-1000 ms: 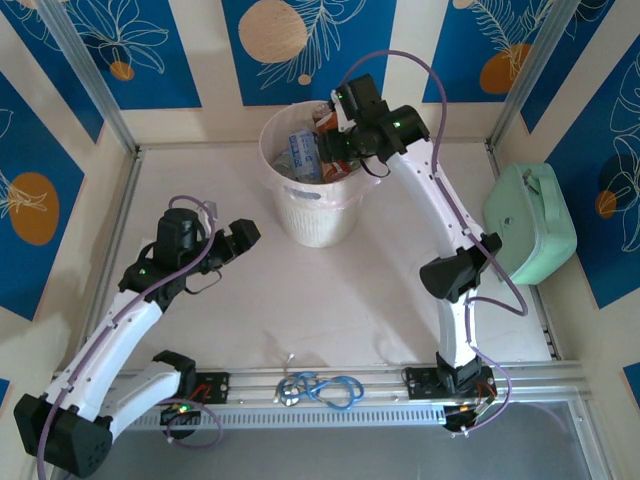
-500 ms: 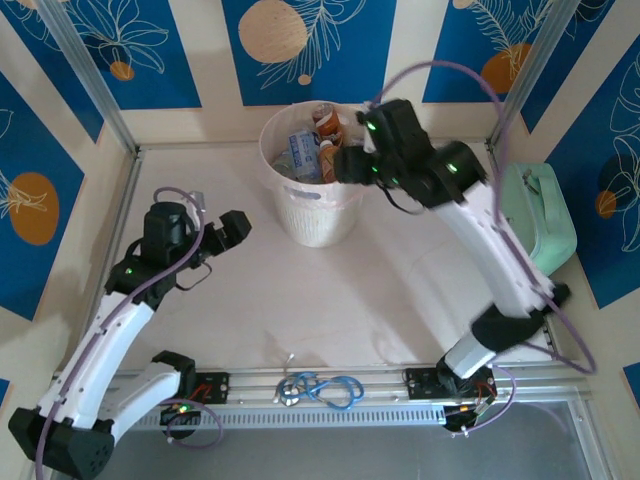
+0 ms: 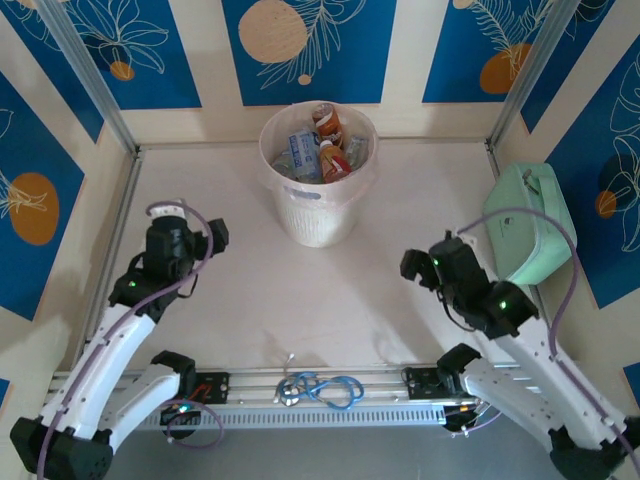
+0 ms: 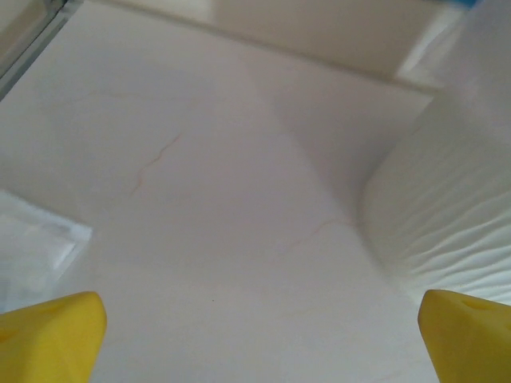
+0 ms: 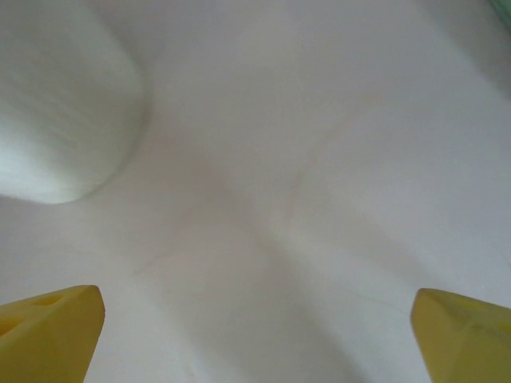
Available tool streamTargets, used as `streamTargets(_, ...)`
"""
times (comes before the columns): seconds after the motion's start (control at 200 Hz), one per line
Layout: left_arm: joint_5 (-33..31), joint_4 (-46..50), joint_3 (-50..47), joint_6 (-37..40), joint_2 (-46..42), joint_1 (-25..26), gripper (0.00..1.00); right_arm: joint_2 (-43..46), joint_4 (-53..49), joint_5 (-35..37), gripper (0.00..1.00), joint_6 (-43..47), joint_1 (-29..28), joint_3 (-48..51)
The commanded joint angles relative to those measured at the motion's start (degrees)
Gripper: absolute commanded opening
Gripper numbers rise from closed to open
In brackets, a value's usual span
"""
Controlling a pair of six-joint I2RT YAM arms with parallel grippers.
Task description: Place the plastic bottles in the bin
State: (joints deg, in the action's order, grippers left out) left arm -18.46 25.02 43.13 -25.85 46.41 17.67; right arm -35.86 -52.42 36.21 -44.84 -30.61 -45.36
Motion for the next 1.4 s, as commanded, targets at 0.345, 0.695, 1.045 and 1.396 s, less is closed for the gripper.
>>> streamTargets(0.345, -21.1, -39.2, -20.1, 21.7, 10.9, -2.5, 1.00, -8.9, 15.1, 3.9, 0.99, -5.7, 20.3, 10.2)
streamTargets(0.695, -12.0, -61.0, -22.3, 24.8, 28.3, -8.0, 1.00, -17.8, 58.9, 11.1, 0.99, 24.8, 20.5, 23.6)
streamTargets(1.045, 10.6, -80.1, -21.9, 28.2, 43.6, -12.7, 1.00, -43.8, 98.1, -18.2, 0.99, 37.1, 27.7, 24.3)
streamTargets(1.396, 7.5, -81.1, -22.7, 27.1, 43.2, -12.8, 1.00, -51.1, 99.3, -26.0, 0.99, 37.9, 29.7, 22.0)
